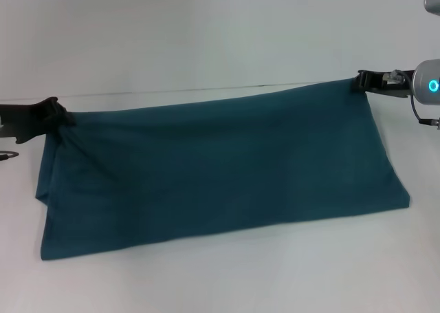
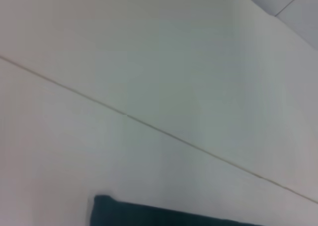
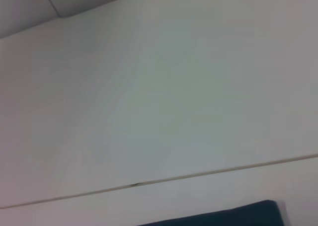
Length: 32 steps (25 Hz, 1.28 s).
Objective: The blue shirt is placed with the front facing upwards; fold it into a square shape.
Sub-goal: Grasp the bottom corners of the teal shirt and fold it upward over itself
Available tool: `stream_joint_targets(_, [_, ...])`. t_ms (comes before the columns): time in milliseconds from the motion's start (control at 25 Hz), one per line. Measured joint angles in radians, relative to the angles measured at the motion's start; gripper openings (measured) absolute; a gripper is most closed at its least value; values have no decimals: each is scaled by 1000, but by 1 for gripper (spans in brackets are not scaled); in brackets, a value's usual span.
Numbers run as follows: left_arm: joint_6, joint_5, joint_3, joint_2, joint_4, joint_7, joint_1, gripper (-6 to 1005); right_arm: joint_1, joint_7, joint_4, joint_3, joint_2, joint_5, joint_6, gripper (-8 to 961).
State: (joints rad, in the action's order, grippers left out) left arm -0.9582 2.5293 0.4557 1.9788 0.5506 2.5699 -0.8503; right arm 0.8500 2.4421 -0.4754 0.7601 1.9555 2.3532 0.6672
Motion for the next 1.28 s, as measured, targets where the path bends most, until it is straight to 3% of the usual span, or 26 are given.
stream_joint_targets(680, [19, 0, 3, 2, 2, -14, -7, 54, 17, -3, 2, 53, 10, 0, -34, 121])
stream_joint_targets(1160, [51, -26, 2, 4, 23, -17, 14, 222, 2, 43, 3, 44, -36, 0, -31, 161])
stream_joint_targets(1240, [50, -26, 2, 2, 27, -13, 15, 297, 1, 49, 2, 44, -39, -1, -27, 393])
stream_joint_targets(1280, [49, -26, 1, 1, 29, -12, 16, 335, 1, 50, 2, 44, -40, -1, -23, 434])
